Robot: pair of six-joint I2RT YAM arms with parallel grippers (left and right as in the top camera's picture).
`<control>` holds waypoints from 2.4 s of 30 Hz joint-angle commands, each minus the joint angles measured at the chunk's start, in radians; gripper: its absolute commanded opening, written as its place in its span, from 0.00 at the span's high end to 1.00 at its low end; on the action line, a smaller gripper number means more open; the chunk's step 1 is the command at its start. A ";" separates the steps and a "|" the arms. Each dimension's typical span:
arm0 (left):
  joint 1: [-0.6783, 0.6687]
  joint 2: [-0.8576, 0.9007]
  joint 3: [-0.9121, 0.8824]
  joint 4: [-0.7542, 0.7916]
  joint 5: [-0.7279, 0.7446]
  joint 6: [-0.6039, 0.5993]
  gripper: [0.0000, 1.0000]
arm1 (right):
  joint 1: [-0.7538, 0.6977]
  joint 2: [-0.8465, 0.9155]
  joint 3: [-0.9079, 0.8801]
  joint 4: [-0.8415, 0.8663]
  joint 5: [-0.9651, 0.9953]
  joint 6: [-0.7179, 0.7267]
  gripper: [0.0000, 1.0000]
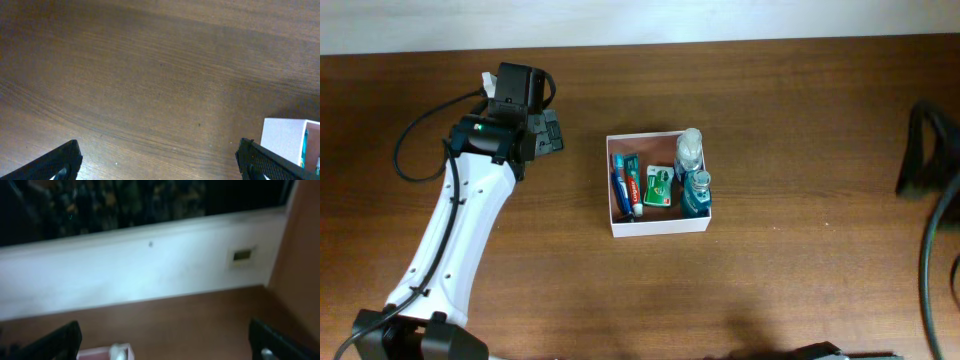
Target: Pack container
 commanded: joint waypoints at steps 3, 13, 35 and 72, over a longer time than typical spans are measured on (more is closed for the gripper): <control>0.001 -0.008 0.005 -0.001 -0.007 0.002 0.01 | 0.020 -0.262 -0.543 0.267 -0.079 0.000 0.02; 0.001 -0.007 0.005 -0.001 -0.007 0.002 0.01 | 0.020 -0.681 -1.415 0.985 -0.109 0.000 0.02; 0.001 -0.007 0.005 -0.001 -0.007 0.002 0.01 | 0.020 -1.078 -2.167 1.547 -0.163 0.000 0.02; 0.001 -0.007 0.005 -0.001 -0.007 0.002 0.01 | -0.048 -1.196 -2.350 1.382 -0.219 -0.222 0.02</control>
